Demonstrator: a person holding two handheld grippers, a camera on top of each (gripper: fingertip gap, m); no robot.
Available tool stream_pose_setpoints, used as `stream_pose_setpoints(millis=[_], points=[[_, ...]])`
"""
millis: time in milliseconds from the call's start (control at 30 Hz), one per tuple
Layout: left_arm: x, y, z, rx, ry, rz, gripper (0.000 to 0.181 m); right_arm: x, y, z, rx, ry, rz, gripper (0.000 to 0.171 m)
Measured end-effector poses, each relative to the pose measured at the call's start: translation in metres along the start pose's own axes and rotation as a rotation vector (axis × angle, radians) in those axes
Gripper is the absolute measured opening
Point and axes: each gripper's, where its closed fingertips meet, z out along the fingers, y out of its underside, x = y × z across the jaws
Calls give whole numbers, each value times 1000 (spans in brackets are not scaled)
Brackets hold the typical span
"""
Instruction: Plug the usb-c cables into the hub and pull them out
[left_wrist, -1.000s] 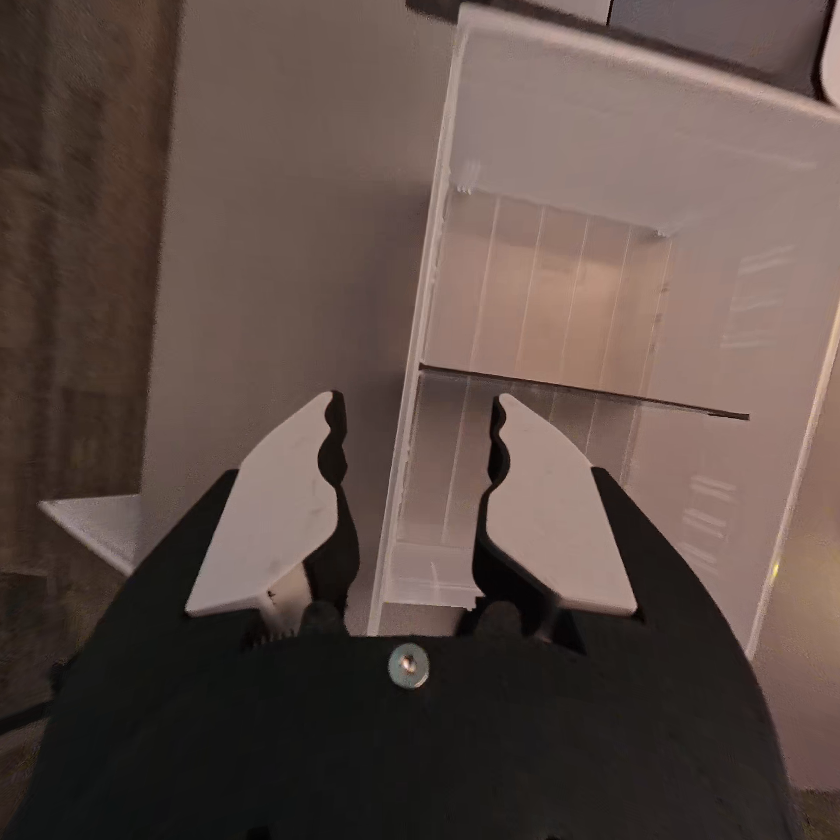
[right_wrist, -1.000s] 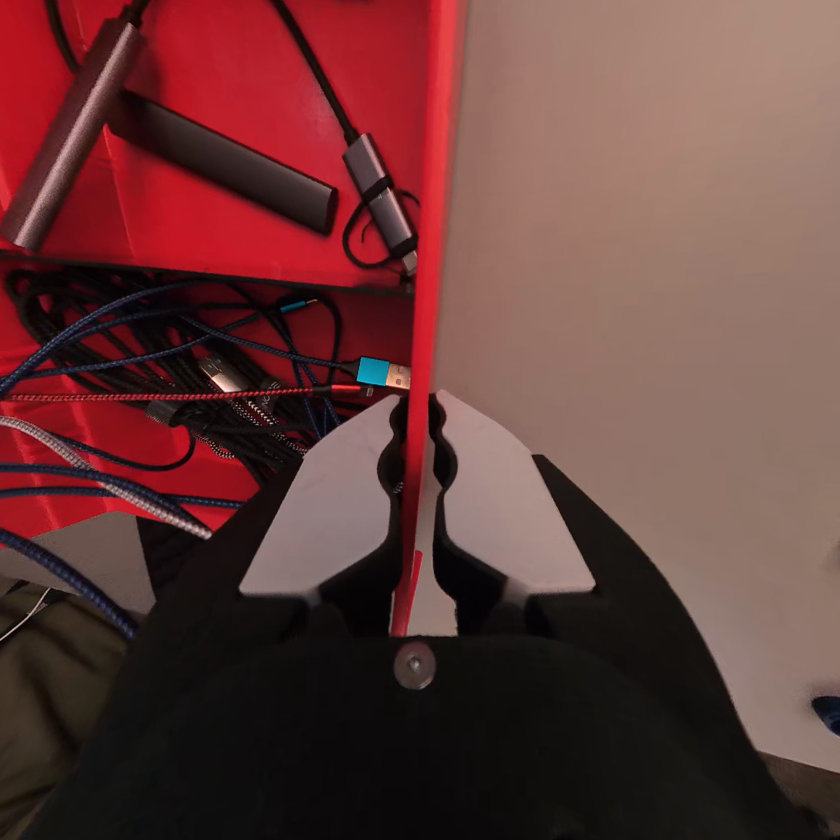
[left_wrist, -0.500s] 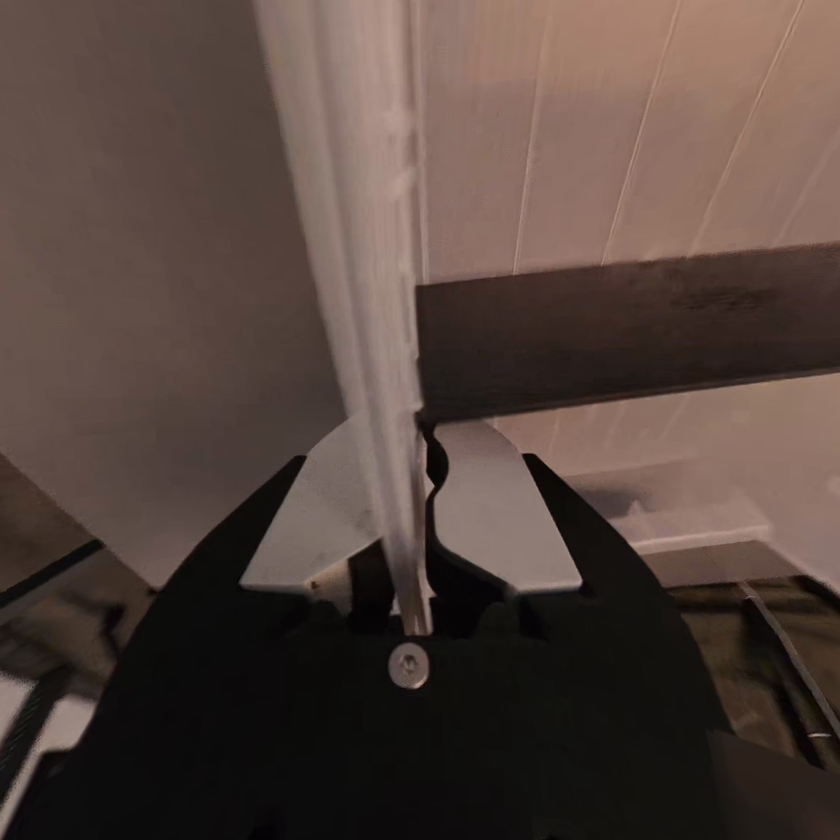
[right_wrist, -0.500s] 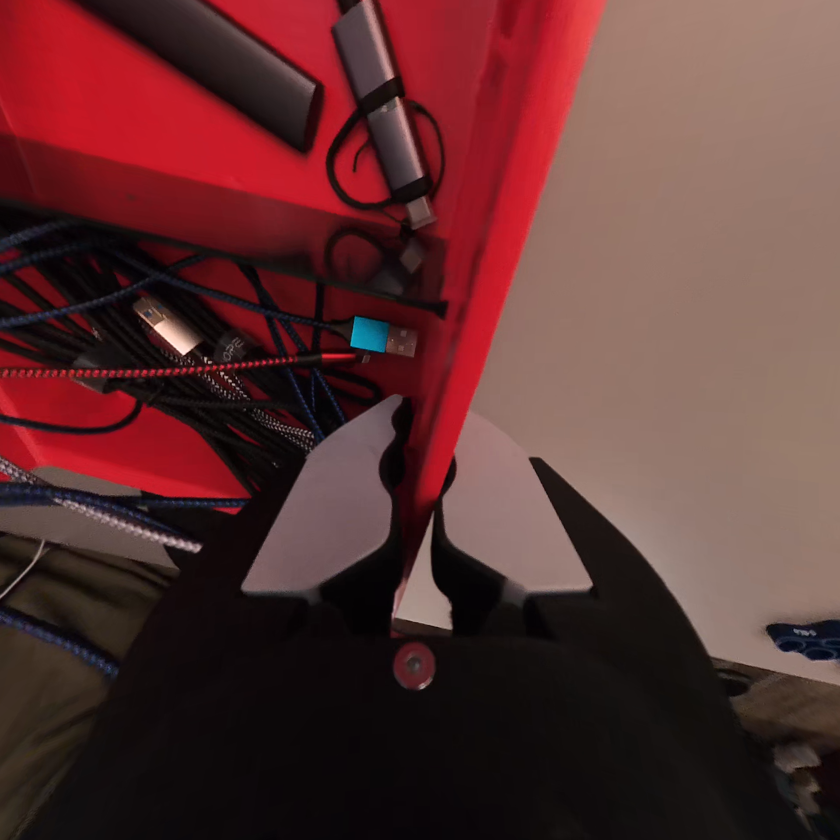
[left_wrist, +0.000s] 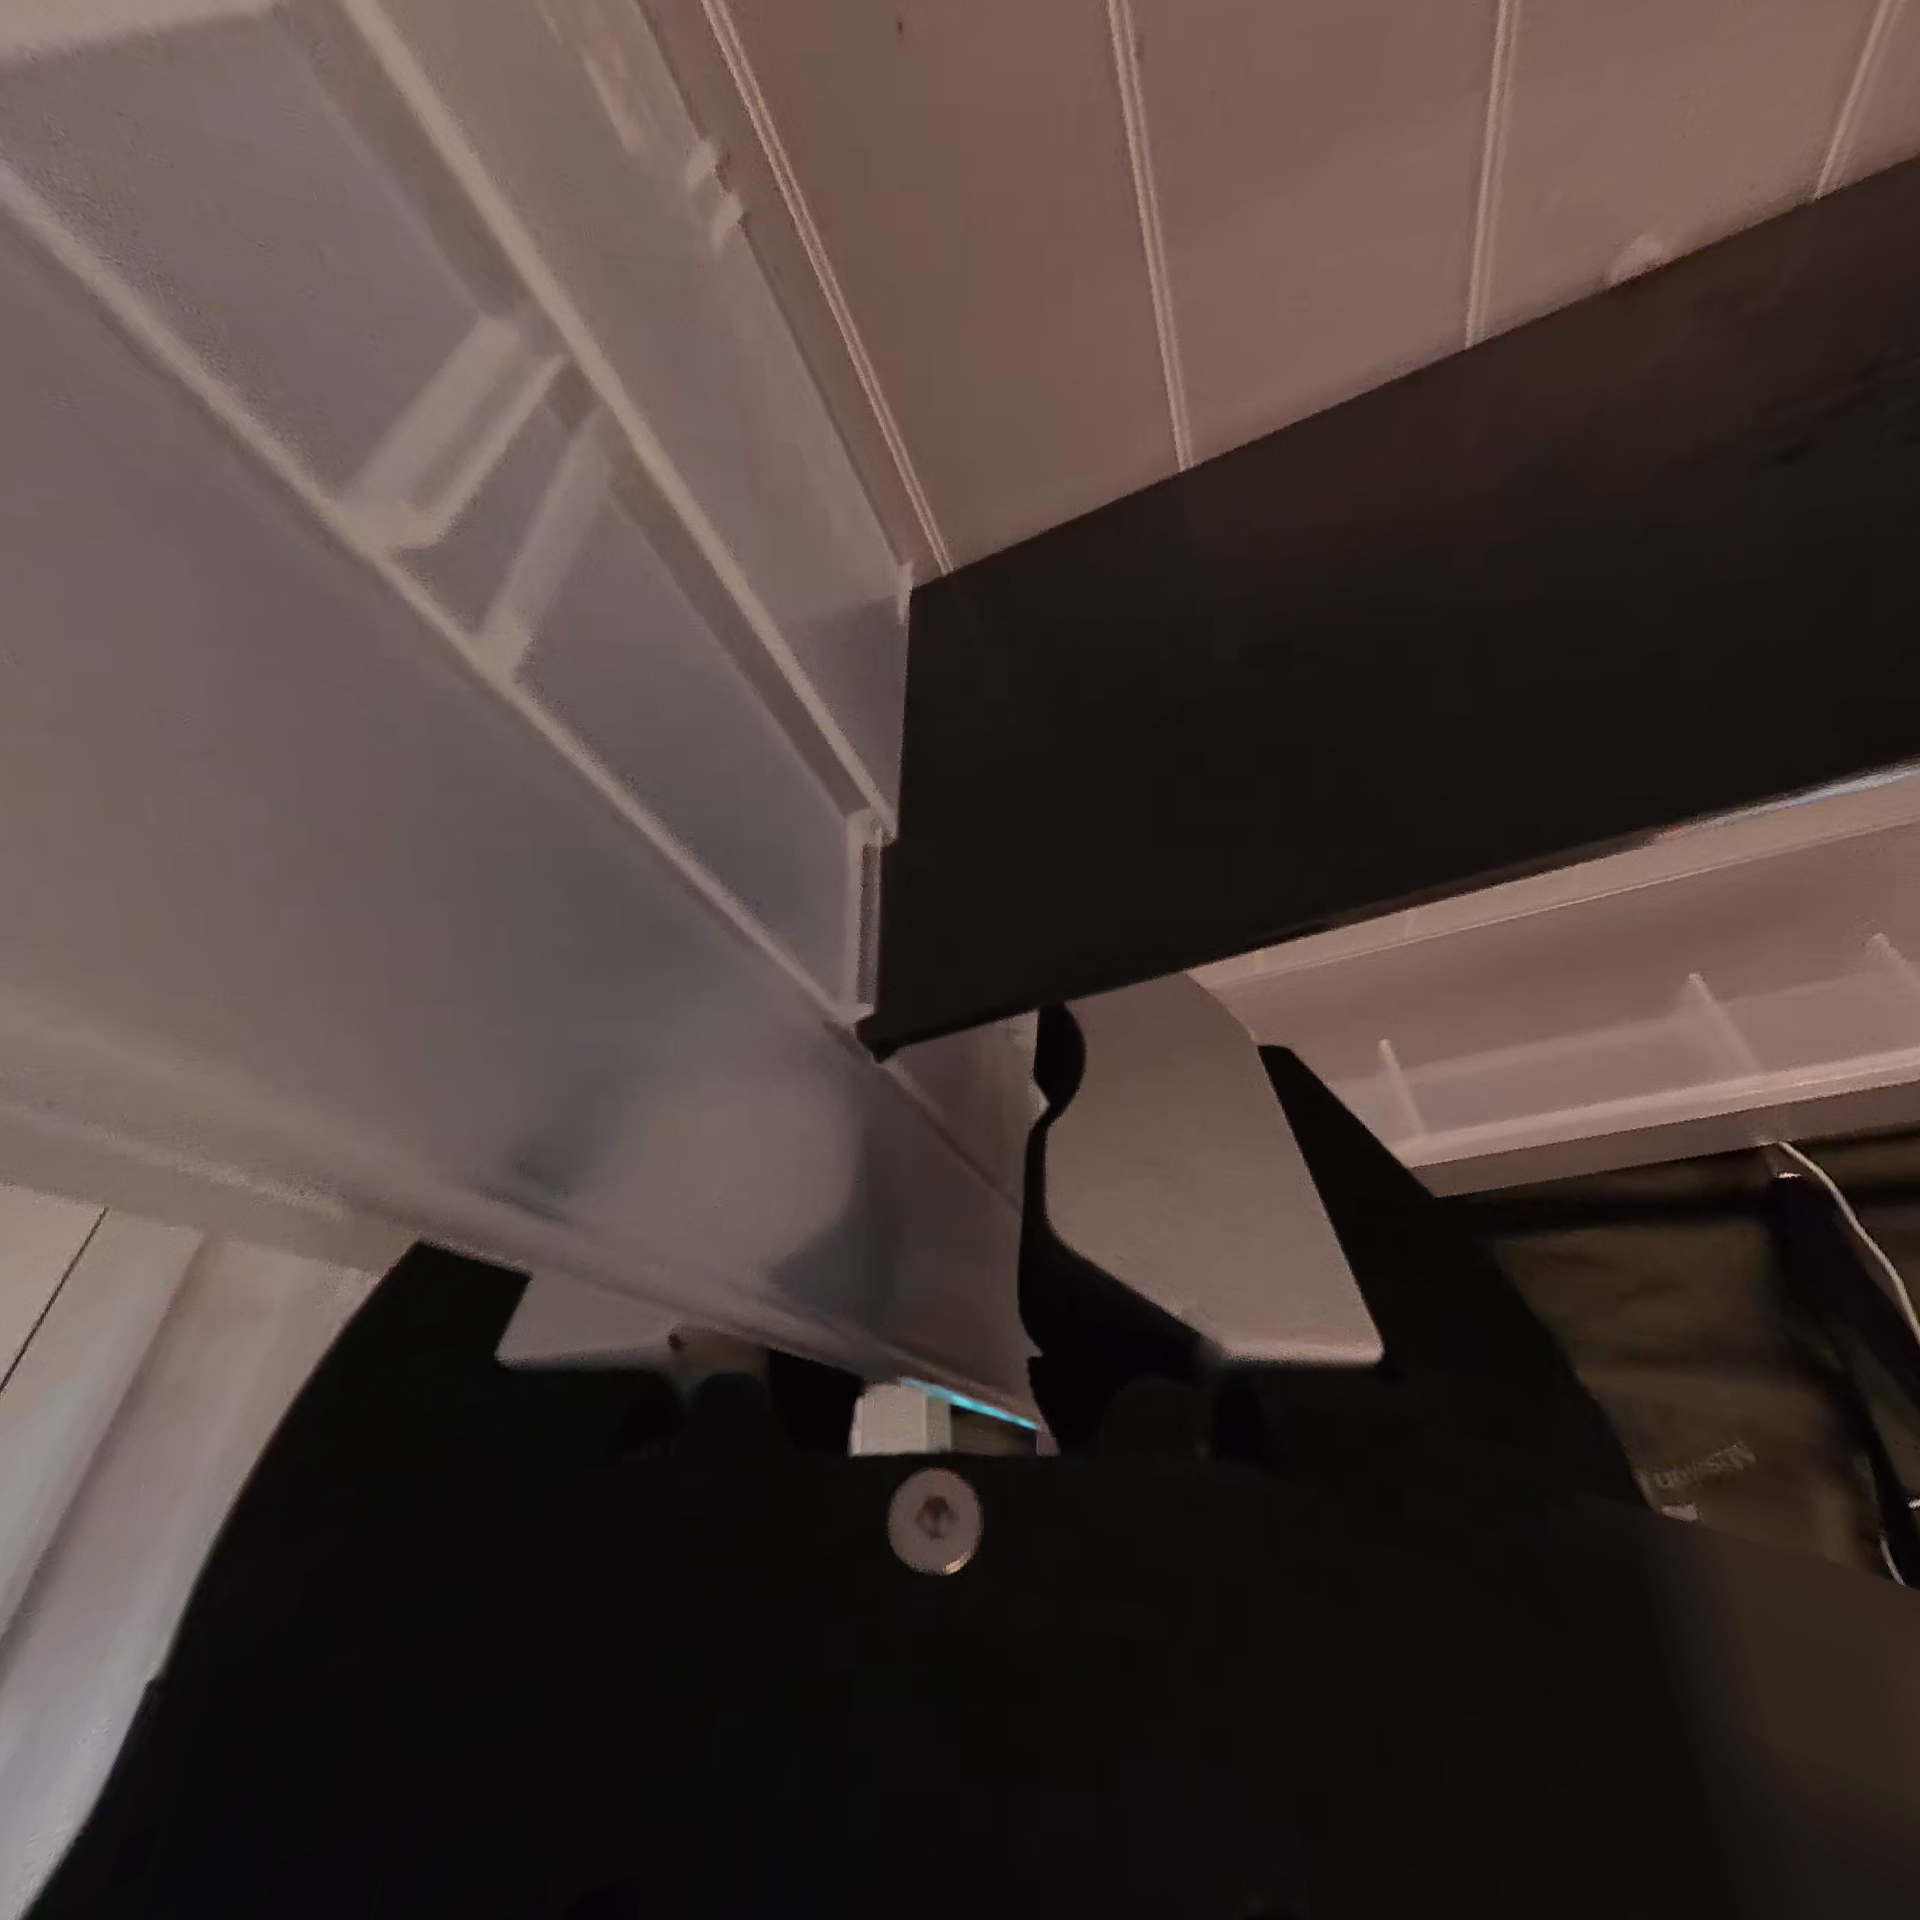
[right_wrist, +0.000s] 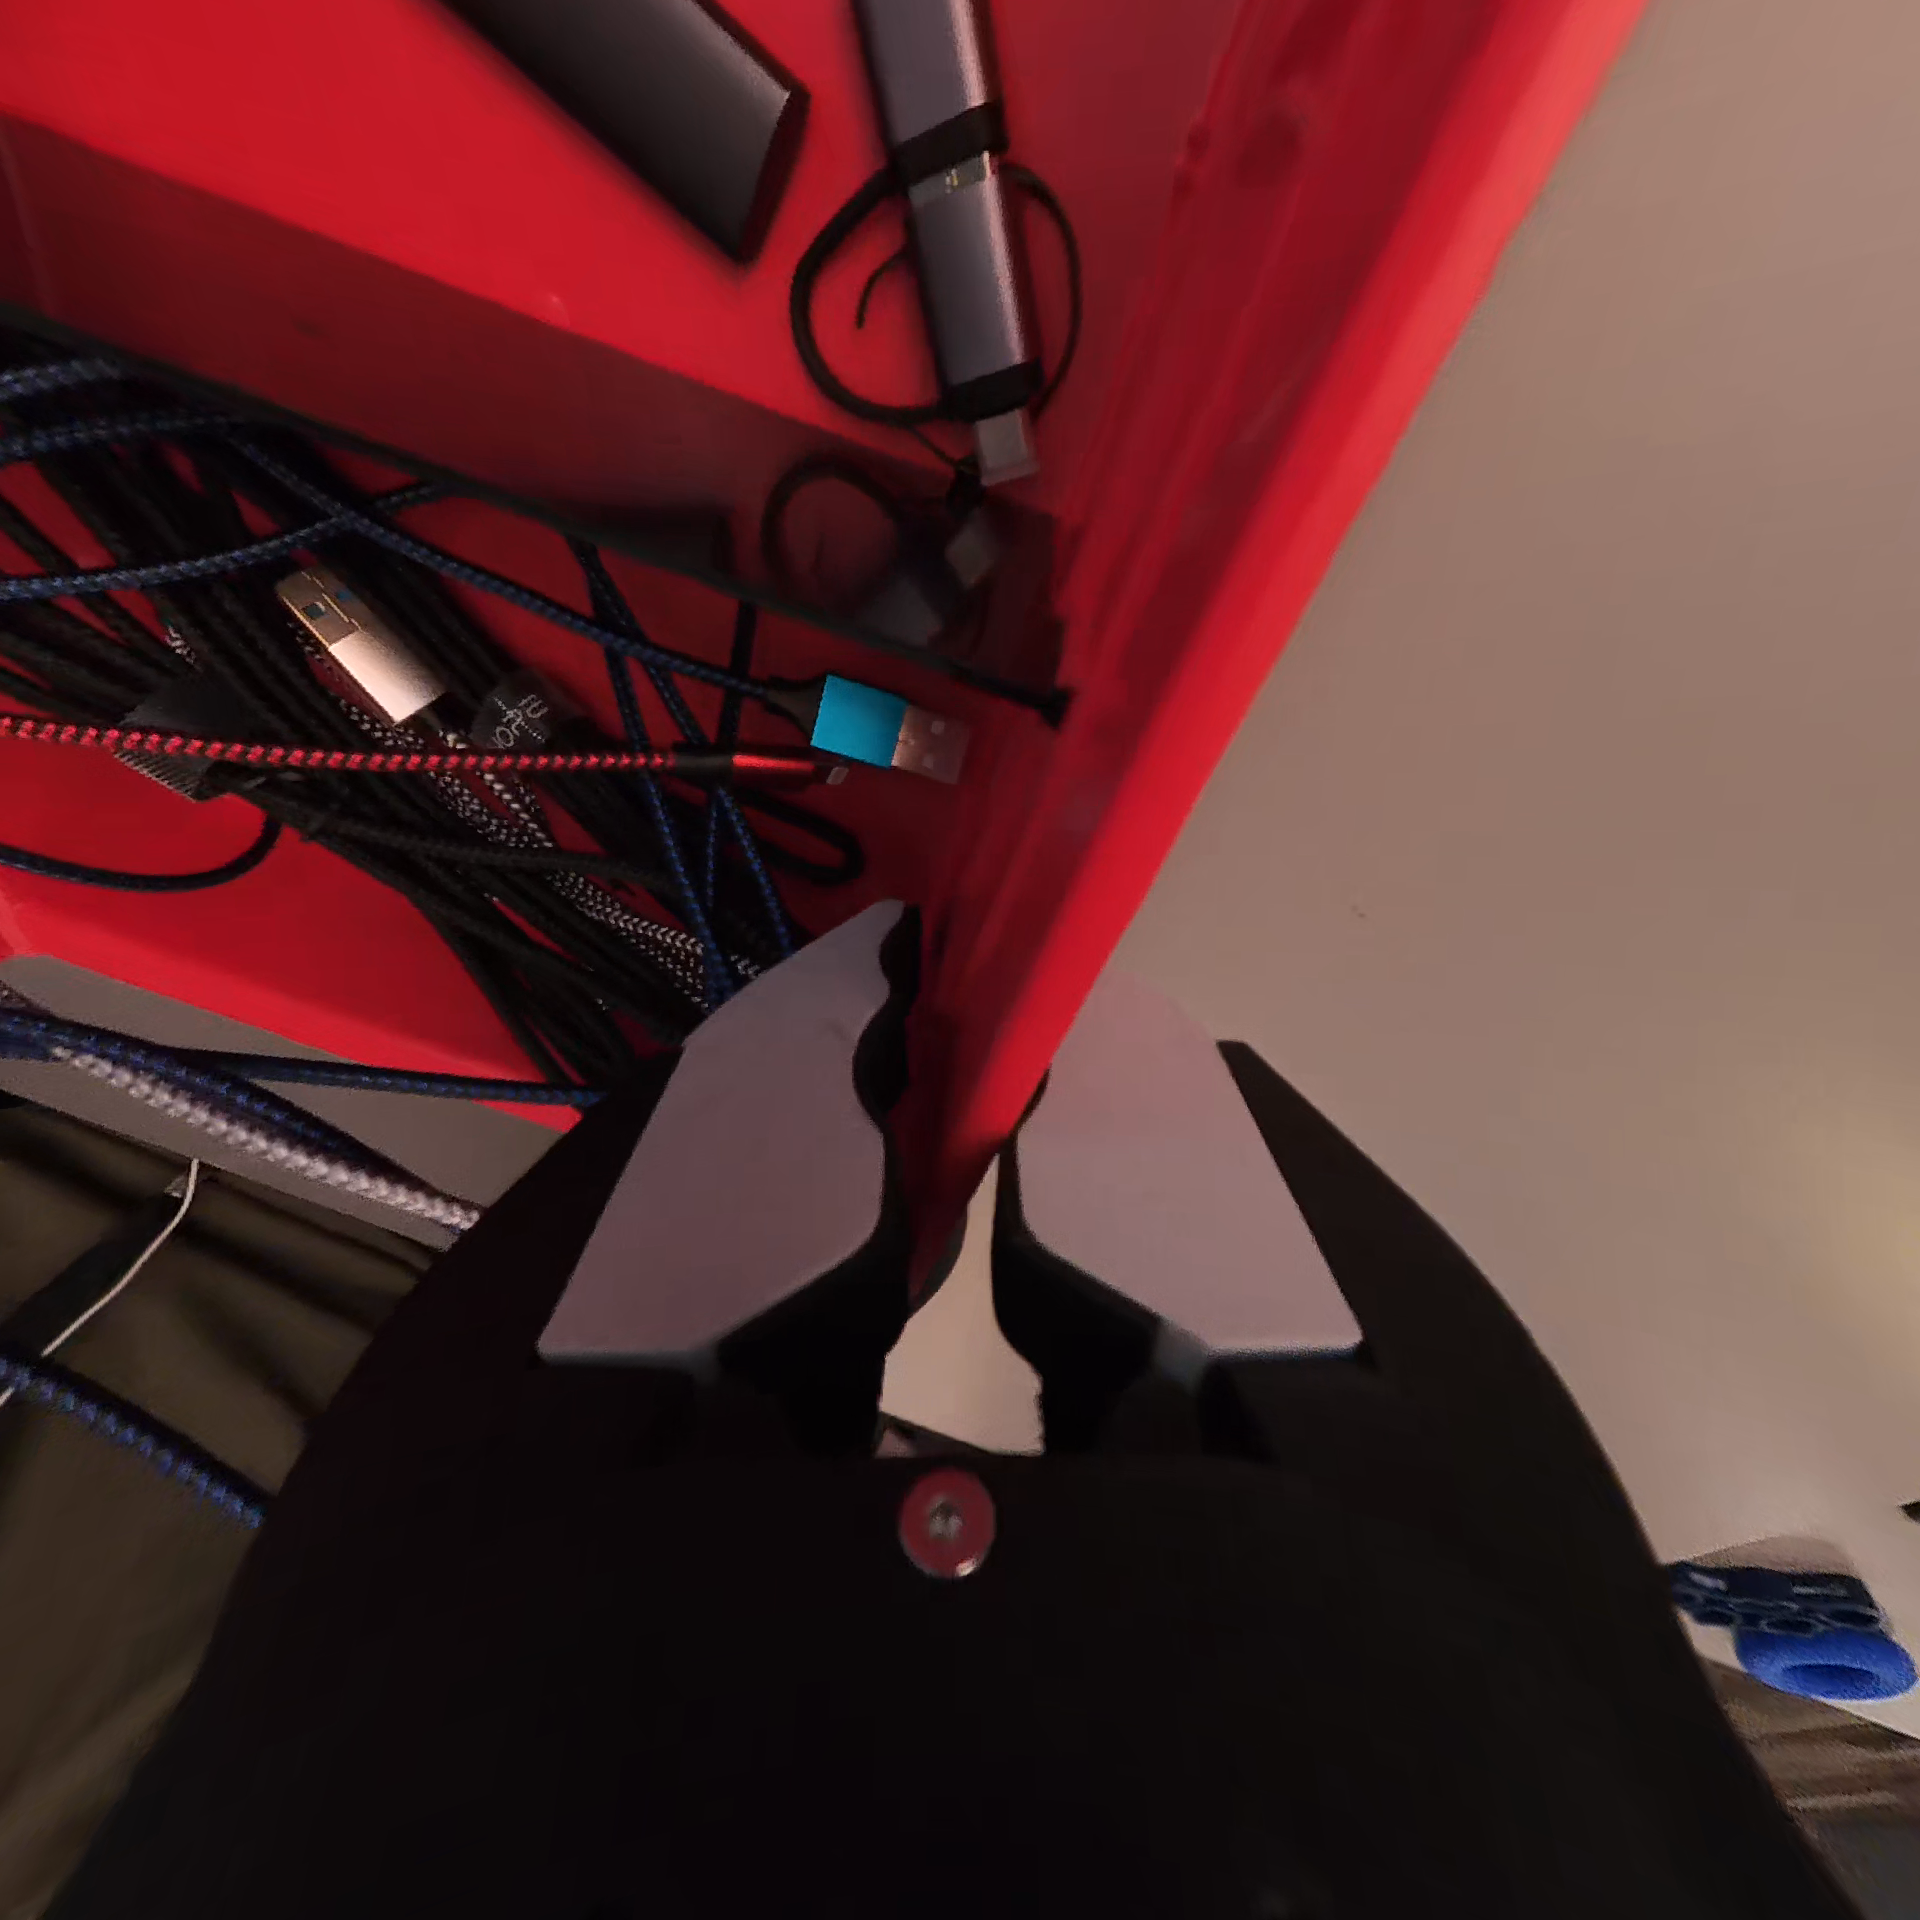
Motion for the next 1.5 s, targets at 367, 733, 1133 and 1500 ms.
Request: stream_pose_setpoints(millis=[367, 733, 1133, 1500], points=[[-3, 28, -58, 286, -56, 11, 42, -10, -8, -99, 433, 126, 73, 25], [-22, 104, -199, 1190, -62, -39, 32, -276, -42, -155, 1119, 61, -854, 59], [-34, 238, -320, 2272, -231, -56, 75, -281, -123, -26, 530, -251, -397, 66], [-19, 236, -323, 2322, -82, 149, 45, -285, -121, 43, 145, -328, -86, 48]])
